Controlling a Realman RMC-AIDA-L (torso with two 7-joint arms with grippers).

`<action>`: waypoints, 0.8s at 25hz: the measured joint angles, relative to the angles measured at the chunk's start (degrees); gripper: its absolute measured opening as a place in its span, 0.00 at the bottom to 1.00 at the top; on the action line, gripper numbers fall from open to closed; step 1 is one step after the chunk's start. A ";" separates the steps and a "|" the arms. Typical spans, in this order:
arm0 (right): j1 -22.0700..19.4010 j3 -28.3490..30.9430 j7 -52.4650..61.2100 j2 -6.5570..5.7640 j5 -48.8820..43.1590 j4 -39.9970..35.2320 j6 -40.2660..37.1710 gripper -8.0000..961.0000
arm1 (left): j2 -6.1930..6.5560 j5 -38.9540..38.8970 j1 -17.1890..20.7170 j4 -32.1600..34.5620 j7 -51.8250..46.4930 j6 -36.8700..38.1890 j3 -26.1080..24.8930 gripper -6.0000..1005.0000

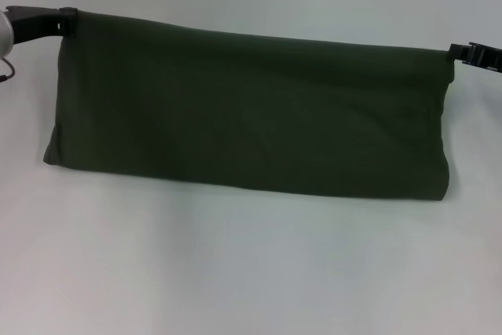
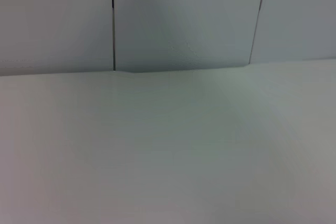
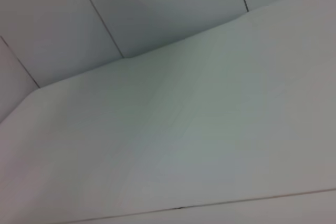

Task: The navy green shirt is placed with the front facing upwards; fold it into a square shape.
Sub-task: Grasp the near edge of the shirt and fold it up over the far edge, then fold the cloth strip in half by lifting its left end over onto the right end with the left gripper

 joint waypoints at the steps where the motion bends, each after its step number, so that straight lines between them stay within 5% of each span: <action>1: 0.13 0.00 -0.13 0.03 0.00 0.28 0.41 0.03 | 0.00 0.00 -0.05 -0.36 0.01 -0.55 0.48 0.01; 16: 2.42 -2.56 -2.86 1.82 -0.05 2.31 9.48 0.03 | -1.46 -0.02 -0.78 -2.98 0.44 -9.50 4.83 0.04; 20: 2.82 -3.73 -2.65 2.09 -0.06 2.20 12.58 0.16 | -1.64 -0.02 -0.79 -3.16 0.08 -13.56 4.68 0.11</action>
